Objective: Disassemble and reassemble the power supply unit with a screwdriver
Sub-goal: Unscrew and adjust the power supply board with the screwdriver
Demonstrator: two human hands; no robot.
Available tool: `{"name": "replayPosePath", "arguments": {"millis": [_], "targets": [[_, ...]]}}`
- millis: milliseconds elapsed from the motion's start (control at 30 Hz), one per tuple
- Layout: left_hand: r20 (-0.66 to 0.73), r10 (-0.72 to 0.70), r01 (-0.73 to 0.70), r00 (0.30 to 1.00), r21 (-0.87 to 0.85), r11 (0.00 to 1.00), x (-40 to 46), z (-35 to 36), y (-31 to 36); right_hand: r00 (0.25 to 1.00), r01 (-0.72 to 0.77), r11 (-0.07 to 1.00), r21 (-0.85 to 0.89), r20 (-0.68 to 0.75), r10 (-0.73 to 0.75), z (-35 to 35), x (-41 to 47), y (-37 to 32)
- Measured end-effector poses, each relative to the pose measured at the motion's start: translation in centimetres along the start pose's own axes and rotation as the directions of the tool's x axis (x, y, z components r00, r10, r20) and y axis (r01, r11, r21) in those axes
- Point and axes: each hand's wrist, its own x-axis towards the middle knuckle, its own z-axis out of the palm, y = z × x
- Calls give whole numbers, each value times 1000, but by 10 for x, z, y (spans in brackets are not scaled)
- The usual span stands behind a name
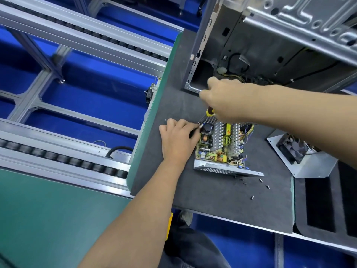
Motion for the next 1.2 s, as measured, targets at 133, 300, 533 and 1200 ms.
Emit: {"name": "replayPosePath", "arguments": {"millis": [133, 300, 533, 1200], "targets": [[19, -12, 12, 1000, -1, 1000, 0, 0, 1, 953, 257, 896, -361, -61, -297, -11, -1, -8], [28, -3, 3, 1000, -1, 1000, 0, -1, 0, 968, 215, 928, -305, -57, -244, -1, 8, -5], [-12, 18, -18, 1000, 1, 1000, 0, 1, -1, 999, -40, 999, 33, 12, 40, 8, 8, -2], [-34, 67, -68, 997, -24, 997, 1, 1, 0, 981, -184, 952, 244, 108, 162, 20, 4, 12]]}}
